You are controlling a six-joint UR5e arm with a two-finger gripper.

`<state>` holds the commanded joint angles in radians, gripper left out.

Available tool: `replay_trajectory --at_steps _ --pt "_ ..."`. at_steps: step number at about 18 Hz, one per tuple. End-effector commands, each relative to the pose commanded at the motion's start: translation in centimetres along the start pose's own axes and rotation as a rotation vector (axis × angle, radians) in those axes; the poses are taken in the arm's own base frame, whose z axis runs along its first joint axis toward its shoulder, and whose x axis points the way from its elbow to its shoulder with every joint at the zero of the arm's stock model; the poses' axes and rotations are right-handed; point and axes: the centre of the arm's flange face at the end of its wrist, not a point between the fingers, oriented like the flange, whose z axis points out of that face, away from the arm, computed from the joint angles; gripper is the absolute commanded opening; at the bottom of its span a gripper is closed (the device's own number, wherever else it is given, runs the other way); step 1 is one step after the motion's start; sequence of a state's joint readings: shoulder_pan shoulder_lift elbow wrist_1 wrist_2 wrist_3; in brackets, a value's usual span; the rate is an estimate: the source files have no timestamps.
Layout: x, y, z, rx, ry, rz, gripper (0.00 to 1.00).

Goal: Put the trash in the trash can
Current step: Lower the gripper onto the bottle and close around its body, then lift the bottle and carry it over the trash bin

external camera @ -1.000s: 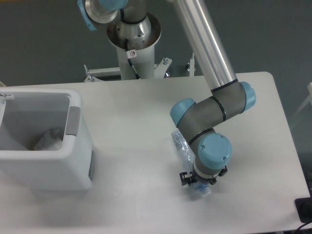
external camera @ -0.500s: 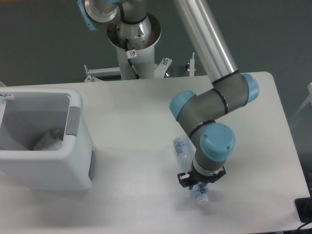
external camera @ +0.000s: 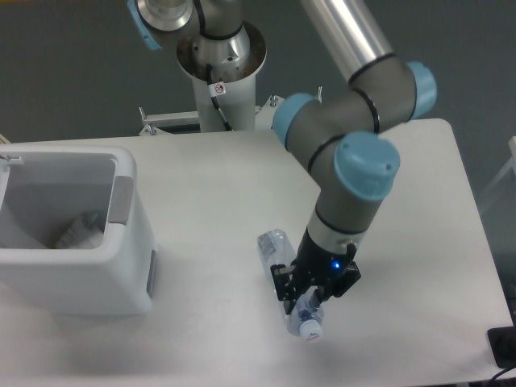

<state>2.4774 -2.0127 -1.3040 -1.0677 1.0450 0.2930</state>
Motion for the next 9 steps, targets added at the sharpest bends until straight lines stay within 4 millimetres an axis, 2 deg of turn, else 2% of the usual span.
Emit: replay_trajectory --at_steps 4,9 --pt "2.5 -1.7 -3.2 0.087 0.095 0.031 0.36" --pt "4.5 -2.3 -6.0 0.162 0.233 0.050 0.36"
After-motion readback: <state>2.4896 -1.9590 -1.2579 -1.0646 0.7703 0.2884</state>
